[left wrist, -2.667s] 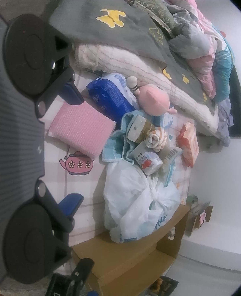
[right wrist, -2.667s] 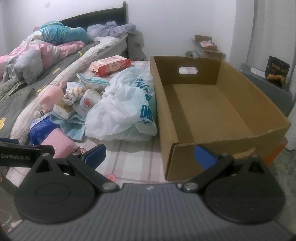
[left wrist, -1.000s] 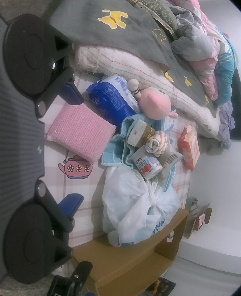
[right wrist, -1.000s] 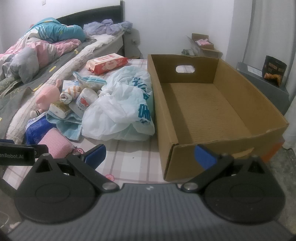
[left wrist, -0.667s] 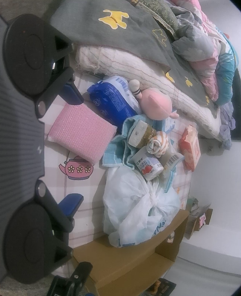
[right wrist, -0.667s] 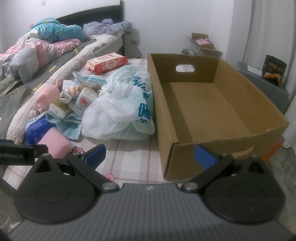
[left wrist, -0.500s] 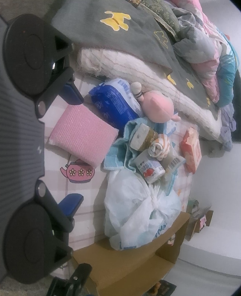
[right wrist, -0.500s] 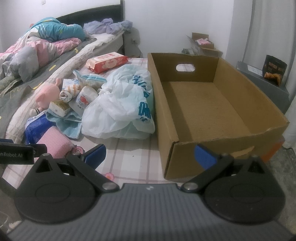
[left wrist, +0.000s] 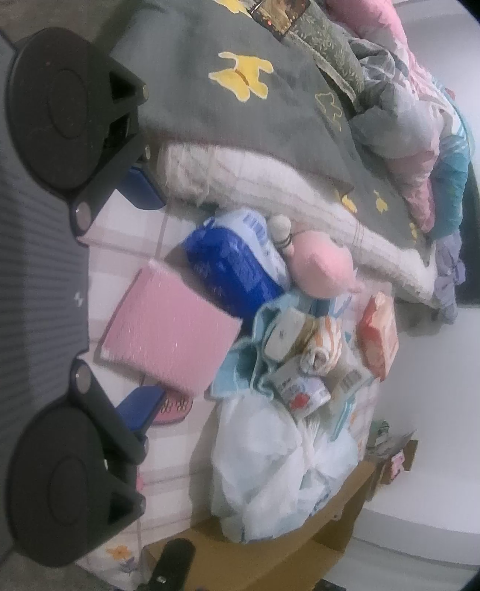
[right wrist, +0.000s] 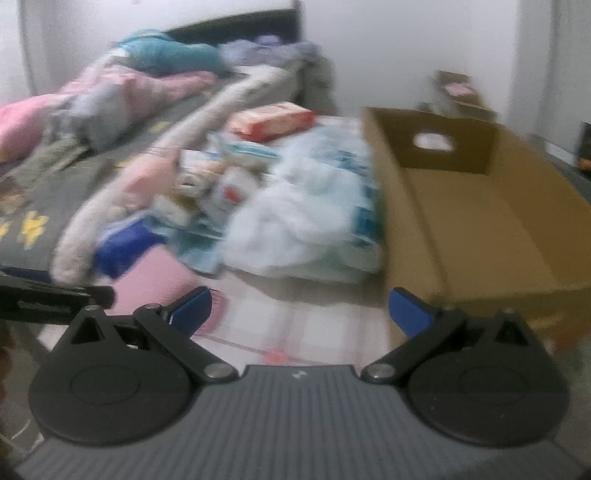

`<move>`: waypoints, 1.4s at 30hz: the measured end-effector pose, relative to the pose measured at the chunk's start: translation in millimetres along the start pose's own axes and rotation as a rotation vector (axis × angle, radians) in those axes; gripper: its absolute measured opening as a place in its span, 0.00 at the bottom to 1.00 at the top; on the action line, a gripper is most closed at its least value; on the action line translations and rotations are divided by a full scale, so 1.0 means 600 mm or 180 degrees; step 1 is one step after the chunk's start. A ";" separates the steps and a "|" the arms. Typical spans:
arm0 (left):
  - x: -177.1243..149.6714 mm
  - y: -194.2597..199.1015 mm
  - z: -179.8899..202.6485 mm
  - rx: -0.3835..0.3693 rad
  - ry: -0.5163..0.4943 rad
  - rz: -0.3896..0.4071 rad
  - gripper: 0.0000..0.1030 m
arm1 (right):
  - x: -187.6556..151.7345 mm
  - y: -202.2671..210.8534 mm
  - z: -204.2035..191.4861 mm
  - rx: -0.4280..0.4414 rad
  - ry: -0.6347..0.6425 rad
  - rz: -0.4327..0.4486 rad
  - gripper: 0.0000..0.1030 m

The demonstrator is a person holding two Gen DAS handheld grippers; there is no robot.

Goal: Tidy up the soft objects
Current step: 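Lower the right gripper onto the pink knitted pad and close it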

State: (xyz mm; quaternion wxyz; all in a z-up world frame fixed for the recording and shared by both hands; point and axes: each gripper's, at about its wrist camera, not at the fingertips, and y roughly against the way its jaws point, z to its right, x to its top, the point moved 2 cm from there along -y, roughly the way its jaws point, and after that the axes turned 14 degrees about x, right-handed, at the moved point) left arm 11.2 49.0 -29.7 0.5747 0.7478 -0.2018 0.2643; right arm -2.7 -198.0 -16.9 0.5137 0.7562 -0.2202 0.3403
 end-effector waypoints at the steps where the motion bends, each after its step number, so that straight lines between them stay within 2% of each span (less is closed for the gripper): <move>1: -0.003 -0.003 -0.008 -0.0022 0.0034 0.0035 0.99 | 0.003 -0.008 -0.003 0.0100 0.0025 -0.0014 0.99; 7: -0.010 -0.013 -0.052 -0.0226 0.0271 0.0265 0.97 | 0.022 -0.073 -0.014 0.0612 -0.0212 -0.0186 0.98; 10: -0.006 -0.022 -0.057 -0.0207 0.0207 0.0369 0.87 | 0.027 -0.103 -0.023 0.0843 -0.0366 -0.0254 0.93; 12: -0.001 -0.036 -0.057 -0.0269 0.0132 0.0336 0.76 | 0.028 -0.125 -0.031 0.0925 -0.0413 -0.0310 0.89; 16: 0.009 -0.068 -0.048 -0.0529 -0.0039 0.0162 0.63 | 0.021 -0.163 -0.033 0.1087 -0.0612 -0.0477 0.75; 20: 0.015 -0.101 -0.036 -0.0587 -0.0127 -0.0019 0.47 | 0.011 -0.199 -0.027 0.1199 -0.0837 -0.0618 0.72; 22: 0.017 -0.115 -0.034 -0.0613 -0.0094 -0.0111 0.43 | 0.008 -0.209 -0.029 0.1209 -0.0844 -0.0650 0.68; 27: 0.020 -0.131 -0.035 -0.0882 0.0009 -0.0298 0.40 | 0.005 -0.225 -0.022 0.1286 -0.1006 -0.0712 0.62; 29: 0.018 -0.131 -0.030 -0.1083 0.0028 -0.0465 0.38 | 0.005 -0.228 -0.018 0.1283 -0.1027 -0.0736 0.62; 32: 0.006 -0.122 -0.018 -0.1252 -0.0101 -0.0576 0.38 | 0.004 -0.231 -0.017 0.1298 -0.1026 -0.0763 0.61; 35: 0.001 -0.107 -0.009 -0.1235 -0.0227 -0.0497 0.40 | 0.004 -0.233 -0.016 0.1304 -0.1034 -0.0787 0.61; 38: 0.005 -0.100 -0.008 -0.1197 -0.0255 -0.0378 0.49 | 0.004 -0.231 -0.012 0.1297 -0.1032 -0.0777 0.61; 42: 0.009 -0.103 -0.003 -0.1177 -0.0313 -0.0421 0.51 | 0.003 -0.228 -0.006 0.1280 -0.1059 -0.0774 0.61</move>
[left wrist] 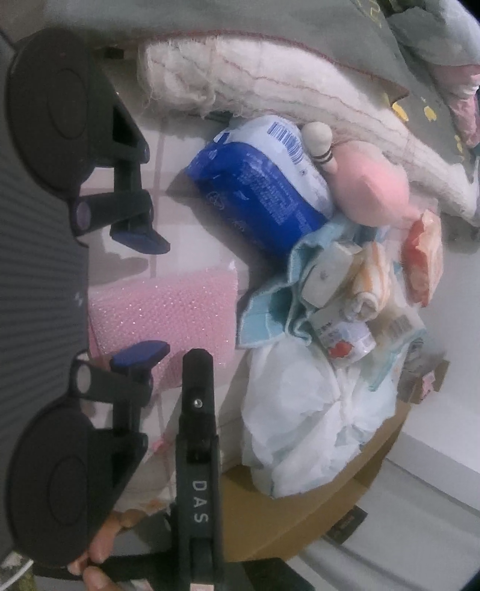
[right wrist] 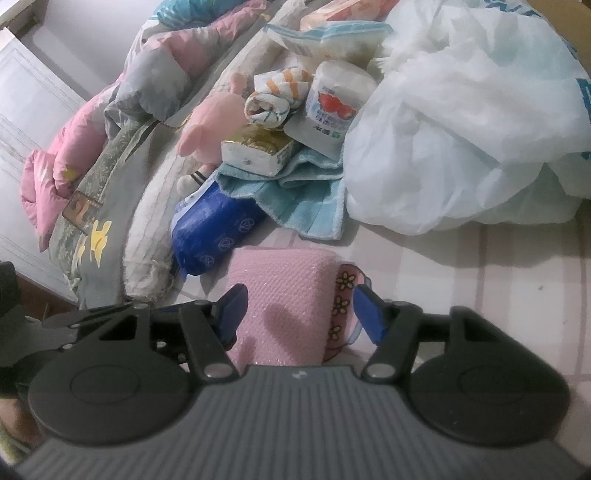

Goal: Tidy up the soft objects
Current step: 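Lower the right gripper onto the pink knitted pad and close it, then lift the pink pad with the right gripper and carry it to the cardboard box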

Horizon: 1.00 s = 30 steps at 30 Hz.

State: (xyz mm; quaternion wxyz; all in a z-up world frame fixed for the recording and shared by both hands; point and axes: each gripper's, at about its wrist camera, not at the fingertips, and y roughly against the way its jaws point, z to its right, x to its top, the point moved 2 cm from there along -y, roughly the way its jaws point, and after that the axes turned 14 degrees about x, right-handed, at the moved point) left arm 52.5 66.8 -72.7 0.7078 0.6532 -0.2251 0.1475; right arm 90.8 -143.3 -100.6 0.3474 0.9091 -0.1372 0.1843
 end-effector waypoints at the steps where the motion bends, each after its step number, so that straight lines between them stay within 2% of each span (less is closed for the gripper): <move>1: 0.001 -0.004 0.001 -0.0010 -0.0006 -0.0026 0.51 | -0.001 0.000 0.001 0.0000 -0.0010 -0.0010 0.60; 7: 0.004 -0.022 0.005 -0.0092 0.0066 -0.0119 0.51 | -0.005 -0.012 0.010 0.0040 -0.0140 -0.0117 0.45; 11: 0.005 -0.023 0.009 -0.0113 0.0090 -0.0103 0.44 | -0.005 -0.019 0.010 0.0101 -0.0155 -0.0159 0.41; 16: 0.004 -0.009 0.019 -0.0021 0.0056 -0.0045 0.41 | -0.001 -0.019 0.005 0.0115 -0.0144 -0.0167 0.38; 23: 0.009 0.050 0.018 0.0099 0.0060 0.0244 0.41 | 0.003 0.006 -0.039 0.0180 0.0124 -0.0045 0.37; 30: 0.044 0.129 0.031 0.0235 0.0062 0.0688 0.39 | 0.037 0.053 -0.110 0.0258 0.0551 0.0220 0.37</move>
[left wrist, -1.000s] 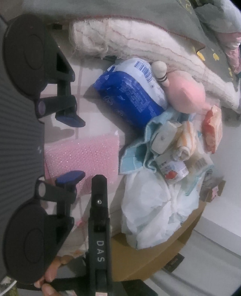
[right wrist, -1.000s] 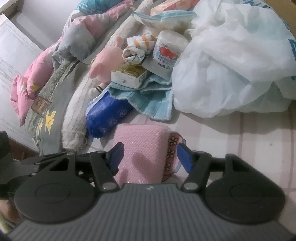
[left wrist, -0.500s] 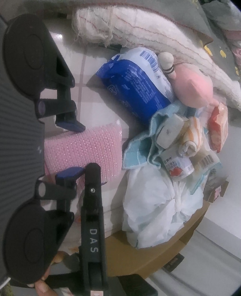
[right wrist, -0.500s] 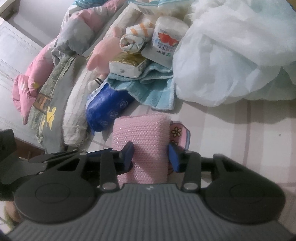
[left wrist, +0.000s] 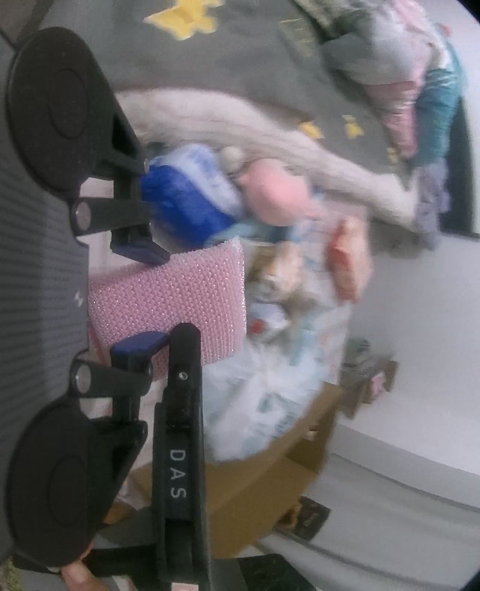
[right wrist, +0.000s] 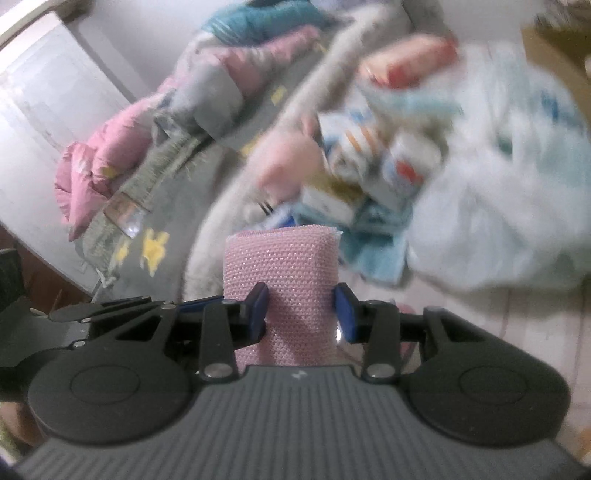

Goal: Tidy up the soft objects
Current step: 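Lift the pink pad with the right gripper and carry it to the cardboard box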

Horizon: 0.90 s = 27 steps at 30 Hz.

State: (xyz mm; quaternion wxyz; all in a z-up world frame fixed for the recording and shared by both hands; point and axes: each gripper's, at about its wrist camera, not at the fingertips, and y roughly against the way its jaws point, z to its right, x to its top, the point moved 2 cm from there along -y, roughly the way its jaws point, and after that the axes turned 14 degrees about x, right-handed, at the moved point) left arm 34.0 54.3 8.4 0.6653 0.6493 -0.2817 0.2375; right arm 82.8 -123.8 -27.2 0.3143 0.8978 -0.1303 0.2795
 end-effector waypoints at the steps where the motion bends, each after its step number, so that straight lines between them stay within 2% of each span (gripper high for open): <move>1: 0.010 0.009 0.005 0.0004 -0.0007 0.0072 0.39 | 0.010 0.009 -0.007 0.0002 0.0059 0.0046 0.37; 7: 0.090 0.041 0.062 -0.0154 -0.0140 0.0477 0.39 | 0.081 0.091 -0.037 -0.0107 0.0366 0.0433 0.37; 13: 0.174 0.025 0.161 -0.0379 -0.0432 0.0657 0.39 | 0.152 0.187 -0.004 -0.0347 0.0363 0.0731 0.38; 22: 0.294 -0.048 0.313 -0.0914 -0.0847 0.0458 0.40 | 0.256 0.315 0.114 -0.0762 0.0019 0.0897 0.40; 27: 0.338 -0.120 0.388 -0.1019 -0.1001 0.0245 0.41 | 0.304 0.362 0.214 -0.0872 -0.0303 0.0903 0.40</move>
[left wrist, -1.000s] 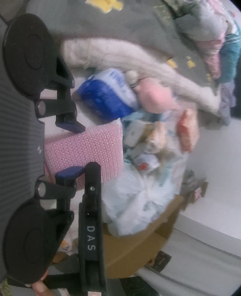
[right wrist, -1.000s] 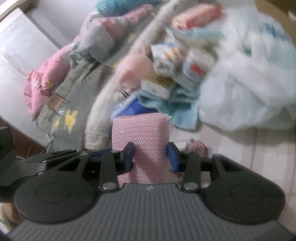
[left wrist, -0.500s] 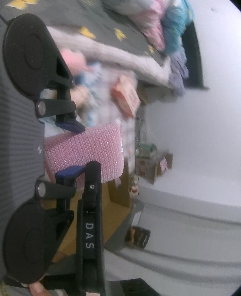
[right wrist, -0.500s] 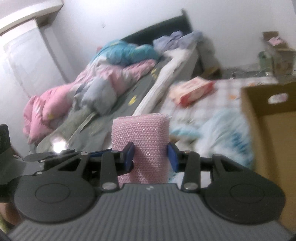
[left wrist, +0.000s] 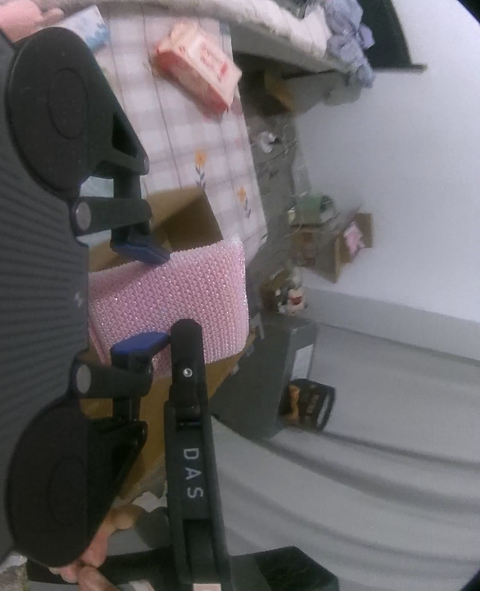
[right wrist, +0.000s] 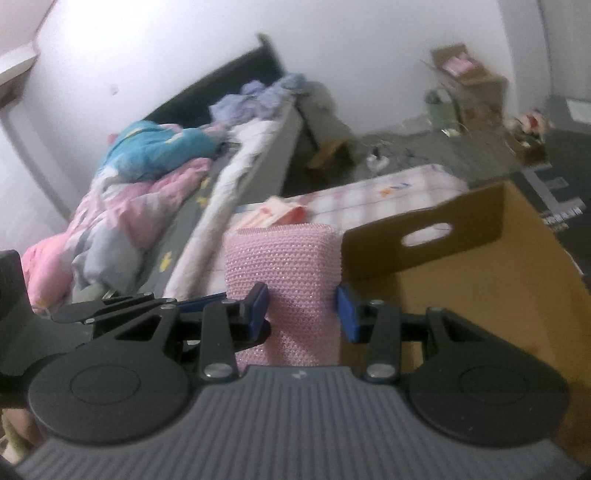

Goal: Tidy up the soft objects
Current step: 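Lift the pink pad with the right gripper and carry it to the cardboard box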

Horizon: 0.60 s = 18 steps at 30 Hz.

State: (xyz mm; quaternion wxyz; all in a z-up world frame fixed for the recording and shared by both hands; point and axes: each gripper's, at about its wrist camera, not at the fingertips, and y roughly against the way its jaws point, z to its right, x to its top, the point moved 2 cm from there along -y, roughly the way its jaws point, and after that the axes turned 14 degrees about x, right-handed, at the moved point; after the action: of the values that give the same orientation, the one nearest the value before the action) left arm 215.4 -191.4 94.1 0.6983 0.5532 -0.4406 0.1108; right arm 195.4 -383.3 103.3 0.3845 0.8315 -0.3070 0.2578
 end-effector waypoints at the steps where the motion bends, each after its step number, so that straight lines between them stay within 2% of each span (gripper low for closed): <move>1: 0.008 -0.023 0.006 0.0009 -0.0027 -0.0055 0.41 | 0.006 -0.006 0.020 -0.0019 -0.0055 -0.0023 0.40; 8: 0.028 -0.159 0.026 0.0105 -0.0121 -0.0451 0.41 | 0.056 -0.093 0.177 -0.0031 -0.0568 -0.0325 0.40; 13: 0.030 -0.250 0.021 0.0174 -0.0151 -0.0727 0.41 | 0.059 -0.172 0.271 0.0017 -0.0921 -0.0608 0.40; 18: 0.027 -0.299 0.018 0.0277 -0.0213 -0.0882 0.45 | 0.055 -0.246 0.340 0.0078 -0.1161 -0.0809 0.41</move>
State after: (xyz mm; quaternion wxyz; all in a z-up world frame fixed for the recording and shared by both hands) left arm 334.9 -271.3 -14.9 0.6672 0.6419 -0.3778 0.0139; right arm 362.0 -480.2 -62.4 0.3418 0.9010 -0.2610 0.0562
